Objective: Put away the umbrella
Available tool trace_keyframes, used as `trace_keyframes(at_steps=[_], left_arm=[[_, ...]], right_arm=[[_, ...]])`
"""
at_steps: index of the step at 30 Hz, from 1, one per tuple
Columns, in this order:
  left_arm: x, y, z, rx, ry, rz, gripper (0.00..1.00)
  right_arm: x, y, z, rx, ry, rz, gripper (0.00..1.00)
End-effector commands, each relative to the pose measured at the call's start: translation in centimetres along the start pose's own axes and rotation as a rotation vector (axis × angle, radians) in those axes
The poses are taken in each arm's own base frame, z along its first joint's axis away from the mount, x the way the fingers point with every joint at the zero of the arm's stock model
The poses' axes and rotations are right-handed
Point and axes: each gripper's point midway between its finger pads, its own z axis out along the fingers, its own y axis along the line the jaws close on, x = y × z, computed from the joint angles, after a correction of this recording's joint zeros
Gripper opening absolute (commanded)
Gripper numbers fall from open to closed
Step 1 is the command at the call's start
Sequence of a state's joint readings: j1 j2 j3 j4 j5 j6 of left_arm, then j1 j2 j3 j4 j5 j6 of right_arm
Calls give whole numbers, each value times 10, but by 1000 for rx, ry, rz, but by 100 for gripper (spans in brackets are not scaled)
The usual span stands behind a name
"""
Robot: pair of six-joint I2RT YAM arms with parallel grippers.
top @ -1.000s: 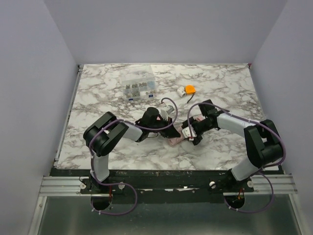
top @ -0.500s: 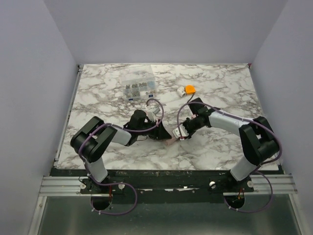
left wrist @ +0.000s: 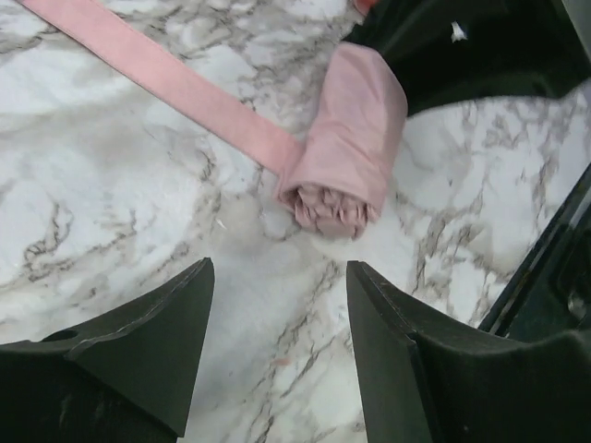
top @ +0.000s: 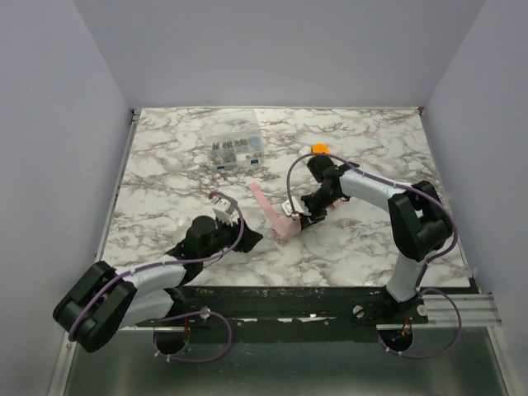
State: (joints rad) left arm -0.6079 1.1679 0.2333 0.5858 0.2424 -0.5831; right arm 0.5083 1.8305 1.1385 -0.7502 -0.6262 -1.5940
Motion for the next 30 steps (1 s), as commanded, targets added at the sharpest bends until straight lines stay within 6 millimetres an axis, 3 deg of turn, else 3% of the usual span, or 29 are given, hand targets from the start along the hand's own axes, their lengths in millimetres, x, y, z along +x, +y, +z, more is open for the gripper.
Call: trace_keyframes(at_steps=[1, 3, 5, 13, 21, 25, 30], left_arm=[[-9, -30, -15, 125, -185, 341, 61], [12, -46, -14, 152, -139, 550, 61], [22, -49, -13, 137, -132, 671, 61], [47, -41, 4, -43, -34, 945, 63], [36, -42, 37, -192, -48, 1074, 70], [30, -42, 39, -216, -64, 1106, 70], [36, -40, 46, -169, -15, 1161, 71]], right_arm=[[38, 160, 20, -586, 257, 487, 9], [36, 158, 26, -611, 283, 540, 9], [33, 156, 30, -646, 293, 583, 8], [39, 149, 39, -682, 359, 724, 8], [41, 149, 37, -714, 387, 755, 8], [40, 151, 35, -721, 395, 758, 8], [40, 153, 33, -736, 398, 757, 8]])
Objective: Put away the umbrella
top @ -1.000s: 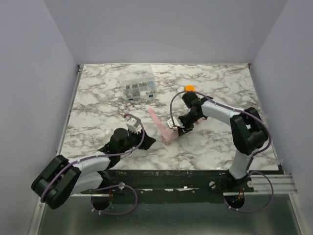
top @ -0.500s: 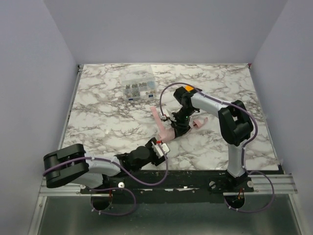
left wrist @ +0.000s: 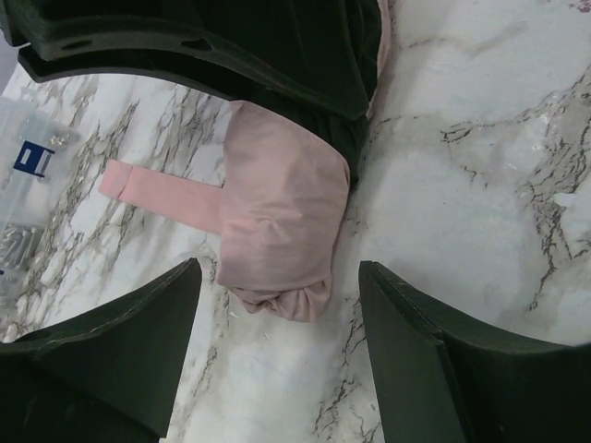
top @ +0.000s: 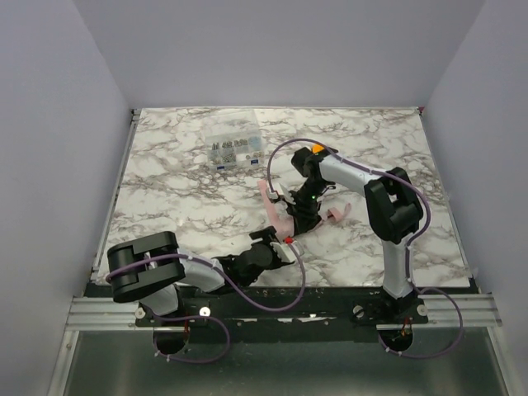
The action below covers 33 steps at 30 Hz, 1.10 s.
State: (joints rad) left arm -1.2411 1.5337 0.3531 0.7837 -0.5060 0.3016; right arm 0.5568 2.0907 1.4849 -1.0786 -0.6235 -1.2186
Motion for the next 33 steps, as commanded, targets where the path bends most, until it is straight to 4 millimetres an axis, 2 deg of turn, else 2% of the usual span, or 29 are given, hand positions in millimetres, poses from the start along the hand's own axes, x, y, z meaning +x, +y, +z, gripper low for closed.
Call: trace_keyframes(at_steps=[1, 6, 11, 13, 15, 16, 18, 19, 23, 26, 29, 33], left_arm=[[-2, 4, 13, 15, 6, 52, 71], [27, -15, 29, 131, 122, 4, 63], [64, -45, 23, 298, 262, -164, 34], [78, -51, 17, 349, 337, -290, 11], [87, -56, 10, 399, 393, -451, 1], [92, -57, 6, 413, 416, -525, 0], [100, -61, -4, 447, 448, -653, 0], [103, -65, -8, 477, 462, -706, 0], [118, -77, -18, 549, 554, -915, 0], [125, -85, -21, 591, 603, -1024, 0], [136, -92, -25, 605, 674, -1120, 0], [149, -99, -29, 607, 759, -1220, 0]], right_arm=[[112, 100, 51, -426, 425, 329, 8], [111, 103, 51, -438, 415, 329, 9], [103, 101, 54, -428, 366, 313, 15], [93, 94, 54, -401, 313, 296, 24], [77, 82, 52, -341, 218, 277, 37], [66, 72, 48, -301, 156, 266, 42], [44, 50, 33, -204, 12, 241, 90], [34, 36, 22, -145, -63, 231, 100], [0, -3, -35, 60, -296, 131, 100], [-17, -17, -68, 192, -390, 25, 100], [-31, -16, -90, 291, -443, -137, 100], [-45, -2, -105, 410, -478, -375, 100]])
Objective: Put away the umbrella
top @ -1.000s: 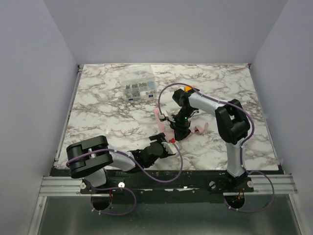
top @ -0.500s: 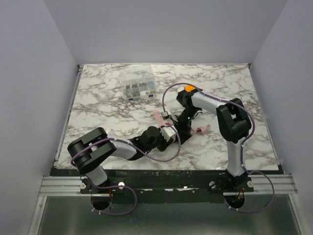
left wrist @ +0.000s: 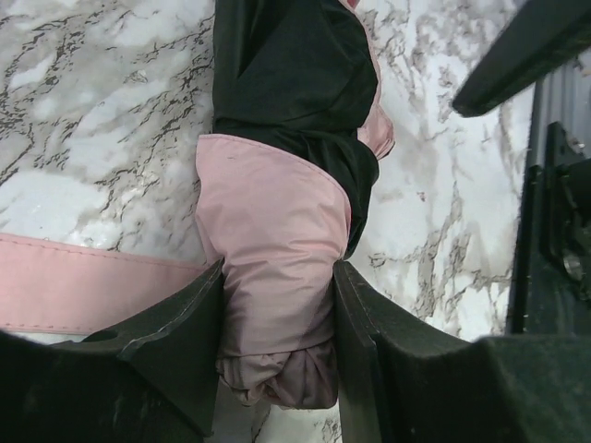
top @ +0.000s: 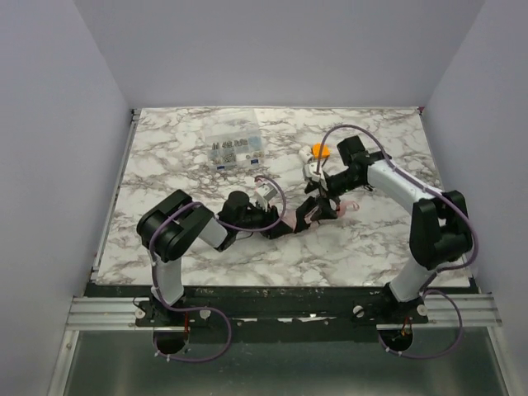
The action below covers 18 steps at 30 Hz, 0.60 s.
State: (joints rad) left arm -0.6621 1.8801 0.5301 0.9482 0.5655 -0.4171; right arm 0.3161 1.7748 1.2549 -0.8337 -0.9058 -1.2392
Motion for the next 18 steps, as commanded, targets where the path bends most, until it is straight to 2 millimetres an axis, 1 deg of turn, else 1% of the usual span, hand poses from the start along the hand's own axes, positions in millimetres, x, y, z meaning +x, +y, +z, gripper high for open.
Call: trace_keyframes(at_steps=[1, 3, 4, 6, 8, 10, 13, 14, 16, 18], left_arm=[[178, 20, -64, -215, 553, -534, 0], [183, 21, -64, -226, 568, -576, 0], [183, 21, -63, -228, 571, -592, 0], [185, 20, -61, -228, 577, -635, 0], [185, 19, -58, -219, 572, -667, 0], [187, 19, -57, -215, 577, -687, 0], [188, 18, -57, -208, 586, -699, 0], [188, 17, -57, -207, 585, -701, 0], [187, 17, -57, -206, 585, -705, 0], [187, 17, -57, -203, 585, -709, 0]], right_arm=[[-40, 7, -7, 65, -152, -394, 100], [-35, 24, -2, 52, -163, -495, 100], [-28, 32, 5, 34, -140, -529, 100], [-6, 38, 21, 11, -52, -558, 100], [10, 38, 30, 25, -22, -579, 100], [21, 32, 37, 78, 11, -617, 99], [42, 22, 49, 157, 112, -679, 98], [48, 20, 51, 165, 148, -685, 95], [59, 19, 54, 156, 208, -667, 86], [69, 17, 54, 162, 254, -648, 82]])
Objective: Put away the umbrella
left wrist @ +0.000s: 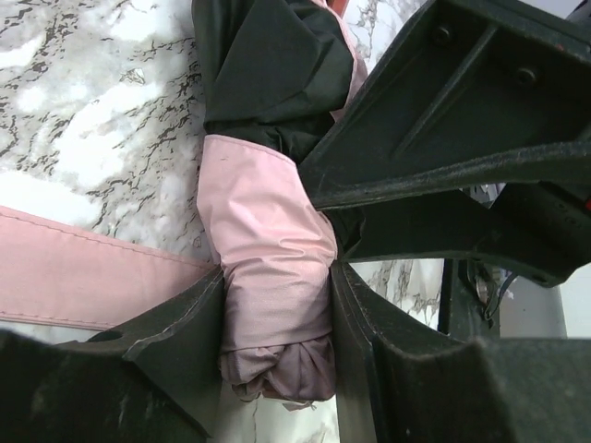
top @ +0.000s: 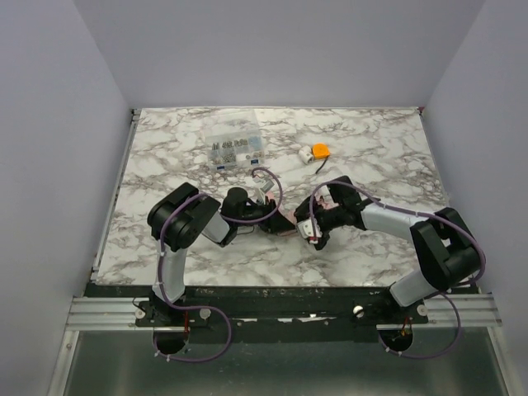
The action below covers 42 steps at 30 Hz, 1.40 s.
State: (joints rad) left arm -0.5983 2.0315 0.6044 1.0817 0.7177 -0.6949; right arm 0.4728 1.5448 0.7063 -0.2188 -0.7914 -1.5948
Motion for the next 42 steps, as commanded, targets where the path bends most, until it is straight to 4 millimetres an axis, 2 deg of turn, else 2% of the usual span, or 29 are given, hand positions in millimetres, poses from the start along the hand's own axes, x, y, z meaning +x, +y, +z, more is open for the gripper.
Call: trace_keyframes(at_steps=[1, 7, 10, 11, 13, 16, 17, 18, 20, 25, 29, 30, 31, 34, 38, 39, 42], left_arm=[[184, 57, -71, -373, 513, -490, 0], [181, 56, -70, -358, 512, -499, 0], [179, 56, -69, -355, 506, -499, 0], [177, 56, -69, -355, 501, -497, 0], [174, 55, -68, -352, 491, -501, 0], [161, 49, -63, -332, 440, -502, 3], [154, 47, -61, -322, 413, -505, 8], [146, 42, -59, -308, 387, -493, 20], [127, 32, -57, -279, 337, -468, 34], [76, 2, -57, -227, 196, -375, 70], [43, -4, -71, -310, 84, -265, 84], [38, -2, -77, -357, 61, -242, 97], [31, -3, -83, -385, 28, -217, 98], [26, 8, -105, -526, -48, -232, 98], [32, 18, -114, -616, -82, -354, 98], [34, 20, -114, -627, -80, -390, 97], [36, 31, -110, -678, -108, -508, 83]], right_arm=[[48, 10, 2, 5, 237, 10, 82], [67, 14, -5, 14, 343, -14, 83], [84, 21, -6, -16, 418, -19, 76], [88, 27, -7, -48, 438, -10, 68], [93, 42, -7, -124, 453, 24, 43], [83, 57, -7, -195, 414, 57, 18], [78, 63, -6, -219, 395, 57, 14], [75, 66, -6, -236, 382, 57, 8], [70, 73, -3, -270, 370, 61, 3], [61, 84, 3, -307, 349, 55, 1], [53, 94, 7, -331, 344, 55, 1], [52, 95, 7, -335, 343, 55, 0], [51, 97, 8, -339, 342, 54, 0], [47, 102, 9, -352, 333, 56, 0], [42, 110, 13, -363, 323, 44, 1], [40, 111, 14, -364, 319, 42, 0], [34, 114, 15, -366, 305, 39, 0]])
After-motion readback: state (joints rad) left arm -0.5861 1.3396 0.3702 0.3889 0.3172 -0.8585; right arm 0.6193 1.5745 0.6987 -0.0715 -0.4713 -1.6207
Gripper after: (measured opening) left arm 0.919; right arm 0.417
